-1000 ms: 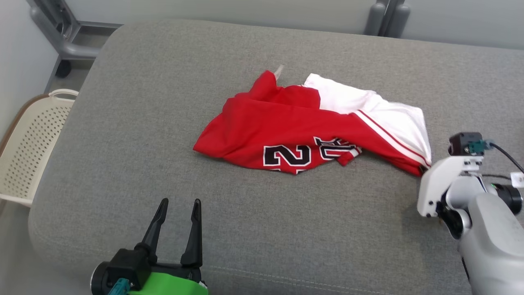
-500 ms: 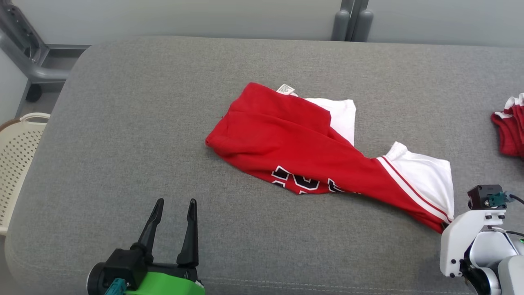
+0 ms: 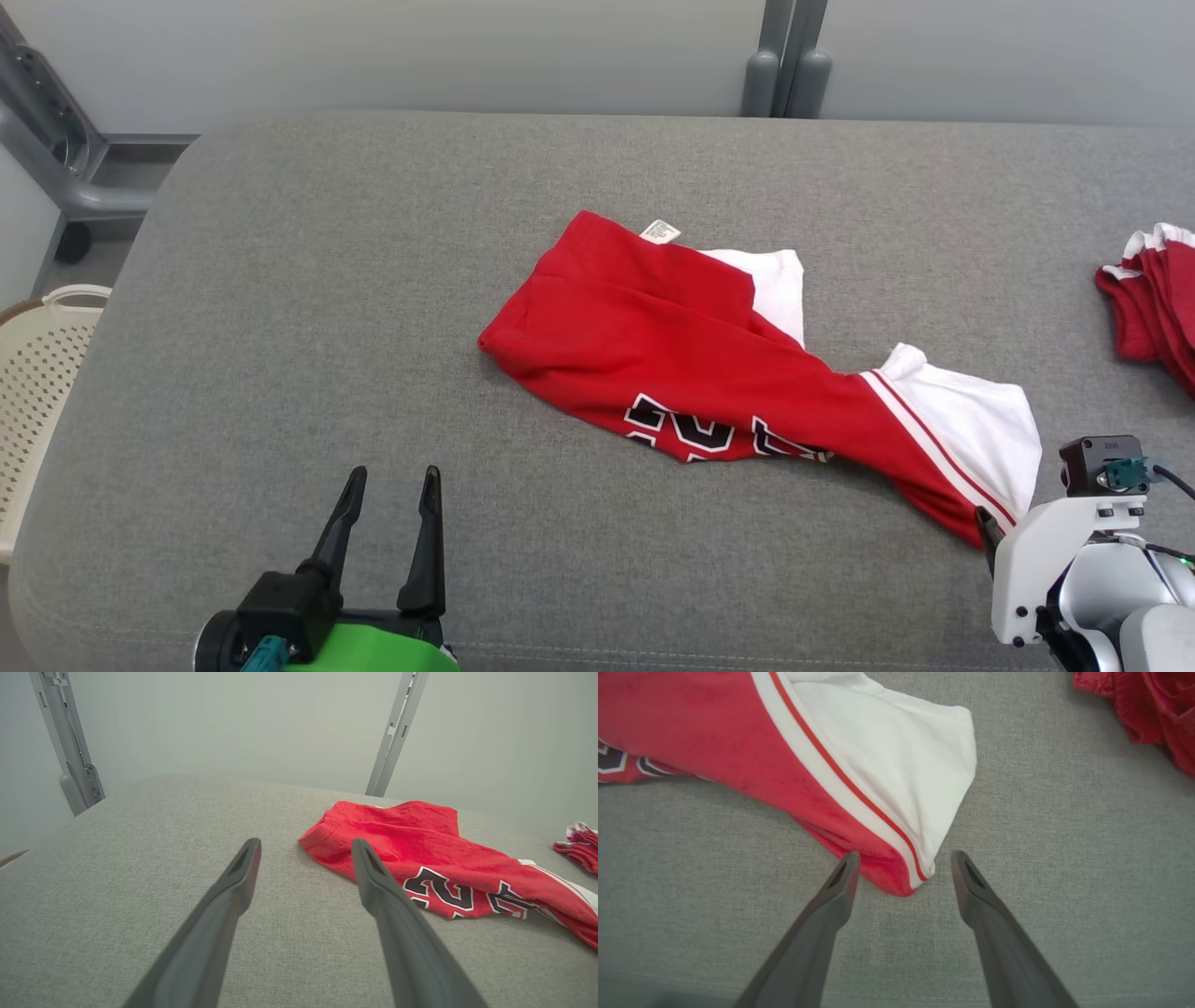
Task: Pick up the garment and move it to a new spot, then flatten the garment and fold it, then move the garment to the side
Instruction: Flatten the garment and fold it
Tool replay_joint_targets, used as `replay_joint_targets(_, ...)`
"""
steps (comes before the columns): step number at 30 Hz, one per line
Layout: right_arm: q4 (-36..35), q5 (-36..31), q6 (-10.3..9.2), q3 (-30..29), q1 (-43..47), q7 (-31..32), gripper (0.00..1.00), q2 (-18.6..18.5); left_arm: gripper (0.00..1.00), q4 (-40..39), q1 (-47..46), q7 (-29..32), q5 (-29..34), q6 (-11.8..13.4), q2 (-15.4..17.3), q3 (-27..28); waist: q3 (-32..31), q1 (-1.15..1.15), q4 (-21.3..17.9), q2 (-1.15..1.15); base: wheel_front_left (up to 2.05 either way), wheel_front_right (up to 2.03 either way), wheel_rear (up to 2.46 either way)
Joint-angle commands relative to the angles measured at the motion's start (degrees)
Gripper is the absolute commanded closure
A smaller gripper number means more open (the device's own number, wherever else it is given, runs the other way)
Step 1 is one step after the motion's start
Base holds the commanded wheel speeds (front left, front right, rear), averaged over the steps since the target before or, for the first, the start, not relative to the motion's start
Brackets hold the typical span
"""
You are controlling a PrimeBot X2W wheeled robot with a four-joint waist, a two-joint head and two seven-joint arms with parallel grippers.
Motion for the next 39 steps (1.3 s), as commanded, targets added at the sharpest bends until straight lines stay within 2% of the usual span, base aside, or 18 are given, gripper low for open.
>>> replay_joint_targets(1, -0.5, -0.5, -0.09, 0.3, 0.7, -1.3, 0.0, 0.3, 0.0, 0.4, 0.2, 0.0, 0.4, 0.5, 0.3, 0.4, -0.6, 0.0, -0.3, 0.0, 0.0, 0.0, 0.0)
replay_joint_targets(7, -1.7, -1.4, -0.09, 0.0, 1.5, -9.1, 0.0, 1.4, 0.0, 3.5, 0.2, 0.0, 0.2, 1.0, 0.9, 1.6, -3.0, 0.0, -1.1, 0.0, 0.0, 0.0, 0.0)
replay_joint_targets(18, -1.4, -1.6, -0.09, 0.3, 3.4, -27.1, 0.0, 2.9, 0.0, 6.6, -1.3, 0.7, -1.2, 1.6, 1.7, 2.6, -6.4, 0.0, -2.3, 0.0, 0.0, 0.0, 0.0)
replay_joint_targets(24, -0.4, 0.8, -0.09, 1.3, 4.4, -32.2, 0.0, 2.9, 0.0, 7.1, -0.4, 0.6, -1.4, 1.9, 1.9, 2.6, -7.6, 0.0, -2.8, 0.0, 0.0, 0.0, 0.0)
replay_joint_targets(32, -0.5, -0.1, -0.09, 1.5, 6.3, -39.8, 0.0, 2.9, 0.0, 7.4, 2.0, 0.4, -0.9, 2.6, 2.8, 2.7, -9.0, 0.0, -3.6, 0.0, 0.0, 0.0, 0.0)
replay_joint_targets(39, 1.1, 0.1, -0.09, 2.8, 8.0, -42.7, 0.0, 2.9, 0.0, 6.8, 4.1, 0.3, -0.6, 3.0, 3.7, 3.0, -9.8, 0.0, -4.6, 0.0, 0.0, 0.0, 0.0)
